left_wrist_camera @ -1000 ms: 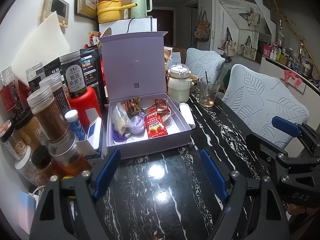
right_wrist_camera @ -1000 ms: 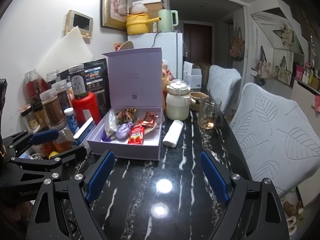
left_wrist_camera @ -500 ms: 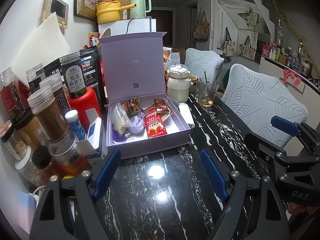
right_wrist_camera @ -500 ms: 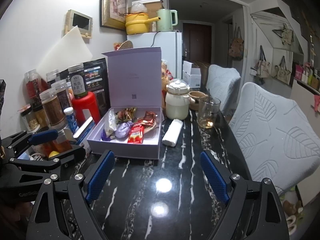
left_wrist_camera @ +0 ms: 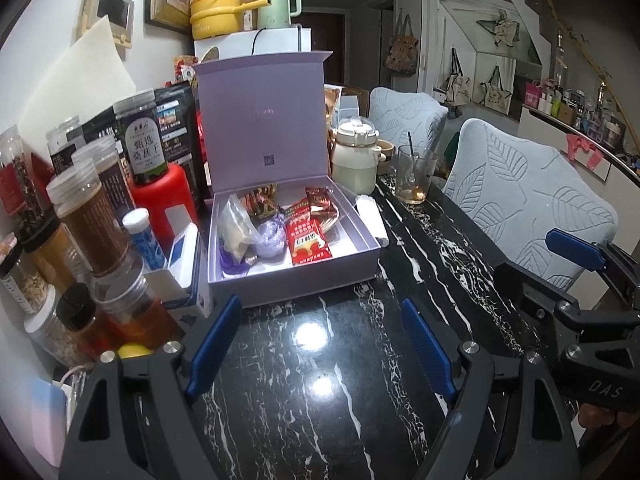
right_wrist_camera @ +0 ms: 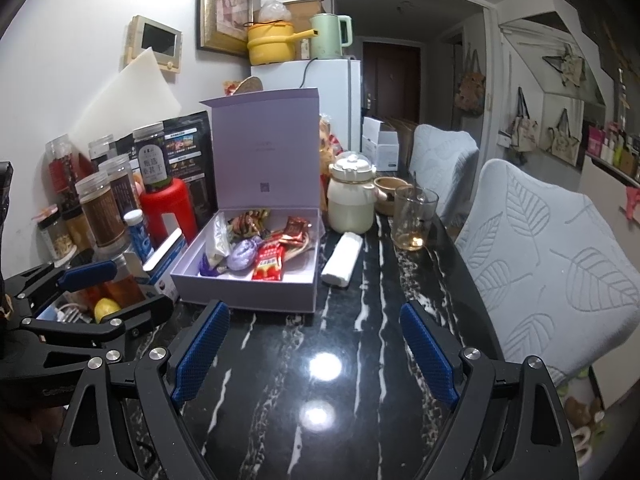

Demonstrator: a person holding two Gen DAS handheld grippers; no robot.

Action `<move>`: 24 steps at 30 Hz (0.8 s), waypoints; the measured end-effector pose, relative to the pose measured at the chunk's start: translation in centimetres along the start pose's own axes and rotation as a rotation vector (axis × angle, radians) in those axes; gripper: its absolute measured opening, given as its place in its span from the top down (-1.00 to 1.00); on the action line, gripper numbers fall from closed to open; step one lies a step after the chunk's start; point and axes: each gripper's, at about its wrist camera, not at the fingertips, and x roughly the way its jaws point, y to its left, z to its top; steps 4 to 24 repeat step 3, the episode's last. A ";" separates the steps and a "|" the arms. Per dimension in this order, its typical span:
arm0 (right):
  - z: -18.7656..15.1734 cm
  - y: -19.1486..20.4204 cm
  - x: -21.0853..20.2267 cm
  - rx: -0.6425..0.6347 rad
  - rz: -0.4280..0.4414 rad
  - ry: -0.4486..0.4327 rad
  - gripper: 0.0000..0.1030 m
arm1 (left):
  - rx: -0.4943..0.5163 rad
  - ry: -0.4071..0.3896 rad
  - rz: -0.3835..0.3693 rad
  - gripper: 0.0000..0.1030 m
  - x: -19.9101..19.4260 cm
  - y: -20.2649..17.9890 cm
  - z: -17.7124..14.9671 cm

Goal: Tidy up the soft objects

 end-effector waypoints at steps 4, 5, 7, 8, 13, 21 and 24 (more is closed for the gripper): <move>-0.2 -0.1 0.4 0.004 -0.001 0.013 -0.72 | -0.015 0.017 -0.008 -0.59 0.4 0.2 -0.3; -0.2 -0.1 0.4 0.004 -0.001 0.013 -0.72 | -0.015 0.017 -0.008 -0.59 0.4 0.2 -0.3; -0.2 -0.1 0.4 0.004 -0.001 0.013 -0.72 | -0.015 0.017 -0.008 -0.59 0.4 0.2 -0.3; -0.2 -0.1 0.4 0.004 -0.001 0.013 -0.72 | -0.015 0.017 -0.008 -0.59 0.4 0.2 -0.3; -0.2 -0.1 0.4 0.004 -0.001 0.013 -0.72 | -0.015 0.017 -0.008 -0.59 0.4 0.2 -0.3; -0.2 -0.1 0.4 0.004 -0.001 0.013 -0.72 | -0.015 0.017 -0.008 -0.59 0.4 0.2 -0.3; -0.2 -0.1 0.4 0.004 -0.001 0.013 -0.72 | -0.015 0.017 -0.008 -0.59 0.4 0.2 -0.3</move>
